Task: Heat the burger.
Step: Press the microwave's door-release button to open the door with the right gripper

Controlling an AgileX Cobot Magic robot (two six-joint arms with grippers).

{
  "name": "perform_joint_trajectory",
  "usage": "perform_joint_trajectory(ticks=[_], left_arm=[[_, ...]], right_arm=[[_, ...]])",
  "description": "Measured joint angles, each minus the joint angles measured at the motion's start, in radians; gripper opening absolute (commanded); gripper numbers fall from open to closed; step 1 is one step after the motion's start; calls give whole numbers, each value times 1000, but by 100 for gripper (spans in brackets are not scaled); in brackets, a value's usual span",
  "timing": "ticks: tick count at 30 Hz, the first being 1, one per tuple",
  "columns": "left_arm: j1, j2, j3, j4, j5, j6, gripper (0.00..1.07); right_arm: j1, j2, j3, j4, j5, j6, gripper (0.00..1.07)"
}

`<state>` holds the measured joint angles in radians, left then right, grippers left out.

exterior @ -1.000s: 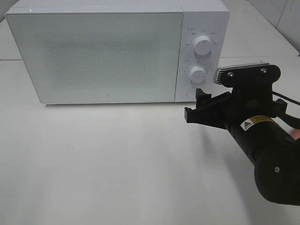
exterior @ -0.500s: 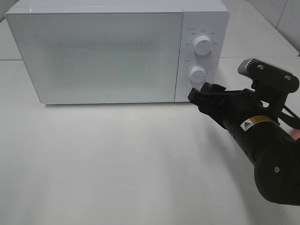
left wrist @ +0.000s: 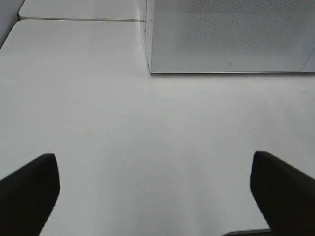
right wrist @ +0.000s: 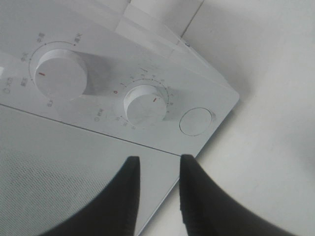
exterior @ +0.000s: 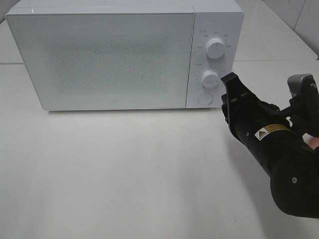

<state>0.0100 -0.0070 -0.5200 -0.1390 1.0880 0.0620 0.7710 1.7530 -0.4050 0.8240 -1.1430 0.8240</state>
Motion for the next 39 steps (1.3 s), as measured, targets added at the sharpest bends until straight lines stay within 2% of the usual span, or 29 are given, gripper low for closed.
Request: perform_joint_trajectory(ticks=[4, 9, 21, 27, 39], left_arm=[[0, 0, 0, 0, 0, 0, 98], [0, 0, 0, 0, 0, 0, 98], [0, 0, 0, 0, 0, 0, 98], [0, 0, 0, 0, 0, 0, 98], [0, 0, 0, 0, 0, 0, 98]], right_arm=[[0, 0, 0, -2, 13, 113, 18], [0, 0, -1, -37, 40, 313, 0], [0, 13, -6, -37, 72, 407, 0], [0, 72, -51, -43, 83, 425, 0], [-106, 155, -147, -128, 93, 465, 0]])
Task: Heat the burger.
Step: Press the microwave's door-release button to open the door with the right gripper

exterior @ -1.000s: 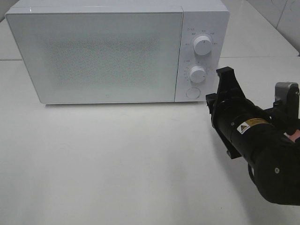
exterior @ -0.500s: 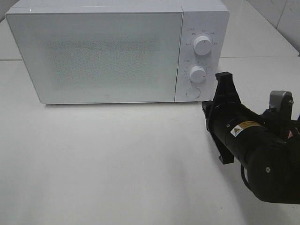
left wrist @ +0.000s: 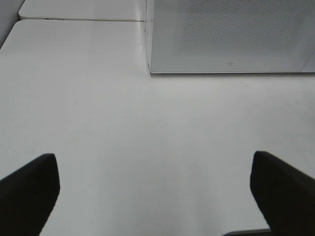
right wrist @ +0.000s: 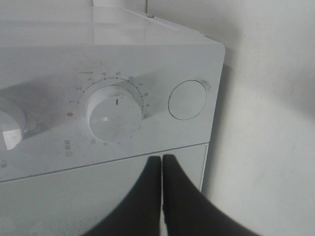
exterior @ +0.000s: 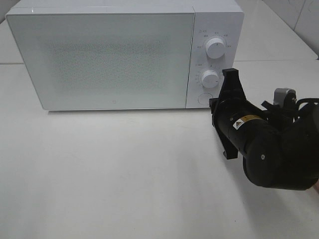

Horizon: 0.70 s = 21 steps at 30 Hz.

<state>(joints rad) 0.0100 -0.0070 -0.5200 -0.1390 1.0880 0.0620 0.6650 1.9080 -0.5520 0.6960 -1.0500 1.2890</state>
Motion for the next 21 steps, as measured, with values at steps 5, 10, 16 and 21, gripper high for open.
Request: perform_joint_trajectory(ticks=[5, 10, 16, 21], left_arm=[[0, 0, 0, 0, 0, 0, 98], [0, 0, 0, 0, 0, 0, 98], [0, 0, 0, 0, 0, 0, 98], [0, 0, 0, 0, 0, 0, 98]], right_arm=[[-35, 35, -35, -10, 25, 15, 0], [-65, 67, -71, -41, 51, 39, 0], [-95, 102, -110, -58, 81, 68, 0], [-101, 132, -138, -67, 97, 71, 0]])
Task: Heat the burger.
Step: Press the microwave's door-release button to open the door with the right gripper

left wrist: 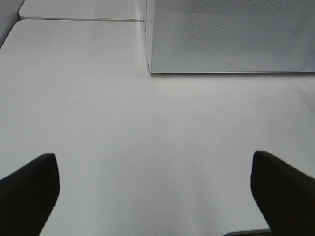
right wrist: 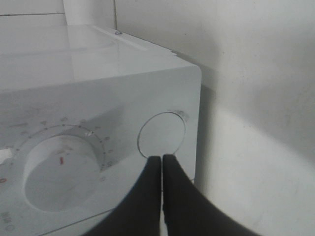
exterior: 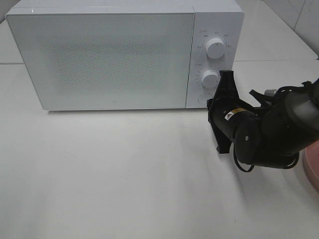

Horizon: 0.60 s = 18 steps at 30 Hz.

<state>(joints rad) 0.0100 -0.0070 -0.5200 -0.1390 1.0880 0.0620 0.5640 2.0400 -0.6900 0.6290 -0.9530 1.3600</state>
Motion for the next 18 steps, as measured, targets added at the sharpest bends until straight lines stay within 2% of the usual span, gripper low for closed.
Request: perform_joint_trajectory(ticks=[18], left_arm=[[0, 0, 0, 0, 0, 0, 98]], right_arm=[[-24, 93, -126, -14, 23, 1, 0]])
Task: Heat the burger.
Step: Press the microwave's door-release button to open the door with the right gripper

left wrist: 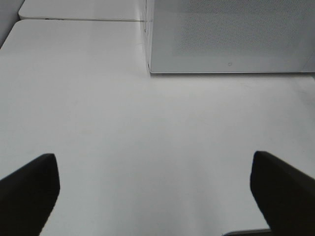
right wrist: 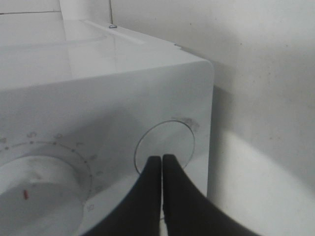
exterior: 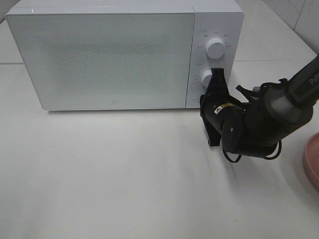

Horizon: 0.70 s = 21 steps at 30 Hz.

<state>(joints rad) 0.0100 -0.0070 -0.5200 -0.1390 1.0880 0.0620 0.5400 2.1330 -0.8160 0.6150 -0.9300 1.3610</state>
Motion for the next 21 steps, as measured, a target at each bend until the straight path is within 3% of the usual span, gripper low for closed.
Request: perform_joint_trajectory(ticks=[21], left_arm=[[0, 0, 0, 0, 0, 0, 98]], right_arm=[[-26, 28, -47, 44, 22, -28, 0]])
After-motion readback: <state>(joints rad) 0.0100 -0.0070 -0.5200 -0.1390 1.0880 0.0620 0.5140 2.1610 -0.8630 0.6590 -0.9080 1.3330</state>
